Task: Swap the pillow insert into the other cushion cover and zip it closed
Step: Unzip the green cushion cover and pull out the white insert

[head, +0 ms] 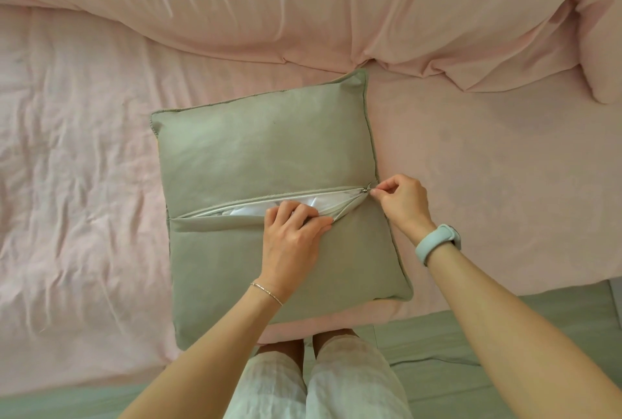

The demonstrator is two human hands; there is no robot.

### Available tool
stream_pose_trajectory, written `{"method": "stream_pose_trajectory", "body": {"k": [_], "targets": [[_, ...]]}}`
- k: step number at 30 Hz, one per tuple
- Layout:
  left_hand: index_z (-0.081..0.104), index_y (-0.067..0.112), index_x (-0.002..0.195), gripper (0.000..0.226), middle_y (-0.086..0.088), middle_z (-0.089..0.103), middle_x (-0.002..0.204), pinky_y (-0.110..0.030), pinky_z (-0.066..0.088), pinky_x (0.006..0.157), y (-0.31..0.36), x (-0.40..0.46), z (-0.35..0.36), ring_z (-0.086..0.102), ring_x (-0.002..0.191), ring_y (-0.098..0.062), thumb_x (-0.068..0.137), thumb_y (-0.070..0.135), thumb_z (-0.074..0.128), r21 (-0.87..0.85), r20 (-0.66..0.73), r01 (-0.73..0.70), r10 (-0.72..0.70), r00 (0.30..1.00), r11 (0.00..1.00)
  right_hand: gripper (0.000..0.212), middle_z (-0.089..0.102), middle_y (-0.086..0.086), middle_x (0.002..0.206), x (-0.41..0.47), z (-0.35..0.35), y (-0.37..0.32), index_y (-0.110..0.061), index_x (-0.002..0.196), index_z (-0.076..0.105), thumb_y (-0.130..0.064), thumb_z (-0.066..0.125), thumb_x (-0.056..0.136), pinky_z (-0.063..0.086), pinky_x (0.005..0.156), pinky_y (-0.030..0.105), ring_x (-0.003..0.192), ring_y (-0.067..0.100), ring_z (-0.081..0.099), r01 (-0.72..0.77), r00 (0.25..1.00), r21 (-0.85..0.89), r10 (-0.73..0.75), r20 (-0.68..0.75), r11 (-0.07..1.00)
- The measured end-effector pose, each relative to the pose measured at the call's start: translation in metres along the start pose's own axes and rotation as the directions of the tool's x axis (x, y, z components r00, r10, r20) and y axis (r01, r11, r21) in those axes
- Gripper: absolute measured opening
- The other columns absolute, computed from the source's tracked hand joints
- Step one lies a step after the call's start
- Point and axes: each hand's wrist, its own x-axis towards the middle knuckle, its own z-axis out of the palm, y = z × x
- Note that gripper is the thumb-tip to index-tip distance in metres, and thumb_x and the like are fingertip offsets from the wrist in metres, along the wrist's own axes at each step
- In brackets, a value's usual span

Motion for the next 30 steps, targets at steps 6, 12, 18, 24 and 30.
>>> {"method": "stream_pose_trajectory", "body": {"k": [6, 12, 18, 24, 30], "targets": [[0.072, 0.015, 0.090, 0.019, 0.001, 0.064, 0.078, -0.031, 0.040, 0.068, -0.004, 0.006, -0.015, 0.049, 0.077, -0.016, 0.089, 0.021, 0.054, -0.088, 0.091, 0.034, -0.026, 0.996, 0.996, 0.009, 0.062, 0.006, 0.098, -0.006, 0.009, 0.011, -0.012, 0.089, 0.064, -0.020, 0.061, 0.087, 0.036, 0.085, 0.036, 0.105, 0.028, 0.049, 0.099, 0.993, -0.087, -0.104, -0.056, 0.991], [0.072, 0.011, 0.098, 0.023, -0.006, 0.065, 0.090, -0.026, 0.043, 0.064, -0.049, 0.019, -0.060, 0.052, 0.077, -0.016, 0.088, 0.020, 0.052, -0.077, -0.027, 0.251, -0.253, 0.967, 0.965, 0.029, 0.062, 0.007, 0.095, -0.037, 0.030, -0.023, -0.011, 0.099, 0.067, -0.021, 0.046, 0.081, 0.034, 0.078, 0.032, 0.091, 0.018, 0.047, 0.653, 0.685, -0.199, -0.682, -0.256, 0.730], [0.074, 0.019, 0.091, 0.031, 0.002, 0.065, 0.094, -0.029, 0.048, 0.067, -0.108, 0.017, -0.083, 0.050, 0.084, -0.013, 0.080, 0.042, 0.057, -0.047, 0.207, 0.218, -0.204, 0.957, 0.975, 0.031, 0.063, 0.001, 0.093, -0.079, 0.093, -0.064, -0.016, 0.102, 0.067, -0.028, 0.050, 0.080, 0.032, 0.080, 0.035, 0.090, 0.020, 0.051, 0.819, 0.500, -0.296, -0.864, -0.051, 0.492], [0.072, 0.017, 0.086, 0.031, 0.004, 0.069, 0.083, -0.025, 0.045, 0.054, -0.120, 0.025, -0.086, 0.060, 0.075, -0.018, 0.090, 0.032, 0.045, 0.104, 0.267, -0.029, 0.000, 0.964, 0.994, 0.018, 0.057, -0.004, 0.079, -0.084, 0.108, -0.066, -0.021, 0.085, 0.068, -0.025, 0.051, 0.080, 0.027, 0.076, 0.033, 0.081, 0.017, 0.044, 0.792, 0.515, -0.345, -0.855, -0.063, 0.503], [0.059, 0.004, 0.098, 0.021, -0.012, 0.066, 0.091, -0.035, 0.038, 0.070, -0.102, 0.057, -0.087, 0.058, 0.084, -0.033, 0.097, 0.019, 0.044, -0.004, 0.245, 0.440, -0.426, 0.871, 0.898, 0.030, 0.052, 0.001, 0.072, -0.079, 0.079, -0.066, -0.020, 0.084, 0.055, 0.003, 0.064, 0.068, 0.026, 0.065, 0.029, 0.072, 0.018, 0.038, 0.868, 0.380, -0.342, -0.925, -0.011, 0.360]]}}
